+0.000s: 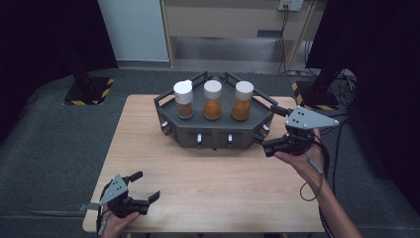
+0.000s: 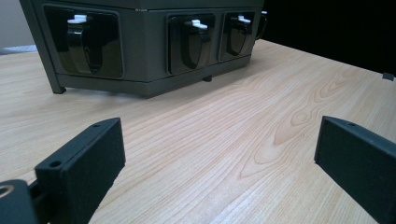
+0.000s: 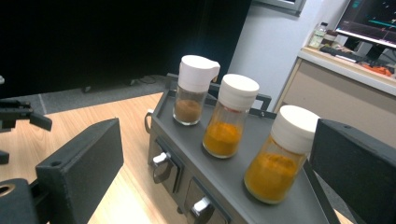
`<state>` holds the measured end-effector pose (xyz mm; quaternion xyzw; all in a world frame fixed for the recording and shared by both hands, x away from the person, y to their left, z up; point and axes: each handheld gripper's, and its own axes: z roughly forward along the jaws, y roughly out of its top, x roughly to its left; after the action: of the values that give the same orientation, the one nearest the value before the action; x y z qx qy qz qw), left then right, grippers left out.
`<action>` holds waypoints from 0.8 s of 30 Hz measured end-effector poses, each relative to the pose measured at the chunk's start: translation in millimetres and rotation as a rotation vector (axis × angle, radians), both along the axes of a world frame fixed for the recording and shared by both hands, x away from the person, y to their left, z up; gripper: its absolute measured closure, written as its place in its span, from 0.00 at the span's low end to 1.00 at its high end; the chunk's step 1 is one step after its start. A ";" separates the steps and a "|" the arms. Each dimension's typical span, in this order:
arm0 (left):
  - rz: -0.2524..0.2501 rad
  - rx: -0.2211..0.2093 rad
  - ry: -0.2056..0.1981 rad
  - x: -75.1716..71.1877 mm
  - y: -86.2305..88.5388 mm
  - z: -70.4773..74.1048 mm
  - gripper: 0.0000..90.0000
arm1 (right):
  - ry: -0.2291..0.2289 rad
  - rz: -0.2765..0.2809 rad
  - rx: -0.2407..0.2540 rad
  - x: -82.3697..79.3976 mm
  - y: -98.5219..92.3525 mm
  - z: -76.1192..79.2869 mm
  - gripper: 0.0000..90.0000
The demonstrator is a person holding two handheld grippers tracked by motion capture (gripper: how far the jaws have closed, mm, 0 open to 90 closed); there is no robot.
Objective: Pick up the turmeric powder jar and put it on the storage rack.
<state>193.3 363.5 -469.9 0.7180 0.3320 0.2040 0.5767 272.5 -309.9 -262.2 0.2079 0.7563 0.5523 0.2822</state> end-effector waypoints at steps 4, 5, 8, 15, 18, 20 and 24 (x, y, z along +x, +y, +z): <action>-0.001 0.007 -0.007 -1.2 -0.2 0.9 0.01 | 0.008 -0.001 -0.002 -10.0 -6.0 -8.3 0.03; -0.001 0.009 -0.011 -1.7 -0.6 1.0 0.01 | 0.010 -0.003 0.003 -12.7 -7.8 -10.5 0.03; 0.001 0.006 -0.013 -2.0 -0.6 0.9 0.01 | 0.011 -0.009 0.014 -21.4 -13.7 -17.6 0.03; 0.007 -0.007 -0.013 -2.8 0.7 -0.2 0.01 | 0.033 -0.040 0.029 -41.1 -26.2 -37.3 0.03; 0.007 -0.001 -0.016 -3.0 0.5 0.3 0.01 | 0.043 -0.072 0.023 -54.7 -32.6 -51.4 0.03; 0.007 0.000 -0.016 -3.0 0.4 0.3 0.01 | 0.052 -0.081 0.032 -60.7 -36.8 -58.6 0.03; 0.008 0.001 -0.017 -3.1 0.2 0.4 0.01 | 0.065 -0.103 0.053 -72.5 -43.9 -74.6 0.03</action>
<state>190.2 363.8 -469.5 0.7150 0.3300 0.2127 0.5785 200.0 -353.8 -336.8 0.2721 0.7384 0.5499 0.2799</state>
